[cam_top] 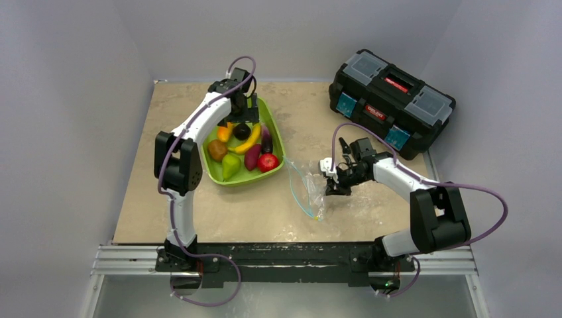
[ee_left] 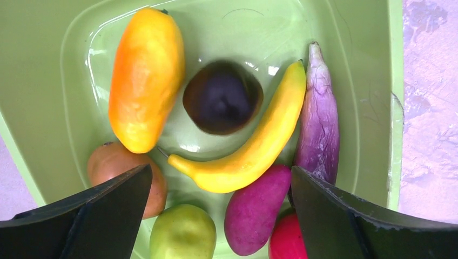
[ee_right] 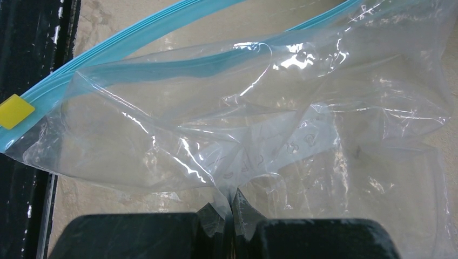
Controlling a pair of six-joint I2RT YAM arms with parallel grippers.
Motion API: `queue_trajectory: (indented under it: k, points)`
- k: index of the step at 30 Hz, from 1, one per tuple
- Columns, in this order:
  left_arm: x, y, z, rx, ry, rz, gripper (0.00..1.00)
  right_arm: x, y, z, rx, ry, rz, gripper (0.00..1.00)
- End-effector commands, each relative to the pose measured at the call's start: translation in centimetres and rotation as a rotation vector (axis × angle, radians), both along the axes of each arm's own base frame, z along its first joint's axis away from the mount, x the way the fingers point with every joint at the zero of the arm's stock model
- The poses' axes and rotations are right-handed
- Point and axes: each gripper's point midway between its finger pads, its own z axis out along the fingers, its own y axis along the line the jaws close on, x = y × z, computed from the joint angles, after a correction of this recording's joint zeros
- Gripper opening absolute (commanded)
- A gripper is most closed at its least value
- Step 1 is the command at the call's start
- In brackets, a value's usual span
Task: Open the zip-top bag and remove the fake food
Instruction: Place the fake fruit in the bin.
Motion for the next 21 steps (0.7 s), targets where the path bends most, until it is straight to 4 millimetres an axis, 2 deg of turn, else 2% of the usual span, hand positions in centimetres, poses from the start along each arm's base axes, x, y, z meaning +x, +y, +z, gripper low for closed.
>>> queue_trajectory:
  k: [1,4,8,11,12,13,15,21]
  points:
    - [0.3,0.1,3.7,-0.026,-0.067,-0.021,1.00,0.5,0.1,1.3,0.020,-0.049,0.007,0.00]
    - [-0.4,0.5,6.0,-0.030,-0.109,-0.033,1.00,0.5,0.1,1.6,0.026,-0.055,0.006,0.00]
    - [-2.4,1.2,8.7,-0.043,-0.178,-0.060,1.00,1.0,0.1,2.6,0.040,-0.069,-0.014,0.00]
    - [-4.6,1.7,10.3,-0.075,-0.241,-0.080,1.00,1.3,0.0,3.7,0.041,-0.085,-0.034,0.00]
    - [-5.7,1.7,10.2,-0.092,-0.243,-0.090,1.00,1.4,-0.1,4.1,0.035,-0.088,-0.042,0.00]
    - [-6.5,1.5,11.1,-0.122,-0.264,-0.107,1.00,1.5,-0.4,4.4,0.026,-0.091,-0.055,0.00]
    - [-8.4,1.2,11.4,-0.171,-0.272,-0.139,1.00,2.1,-1.0,5.1,0.013,-0.098,-0.093,0.00]
    - [-13.5,1.2,13.0,-0.283,-0.327,-0.176,1.00,5.4,-3.6,7.2,-0.048,-0.092,-0.309,0.03]
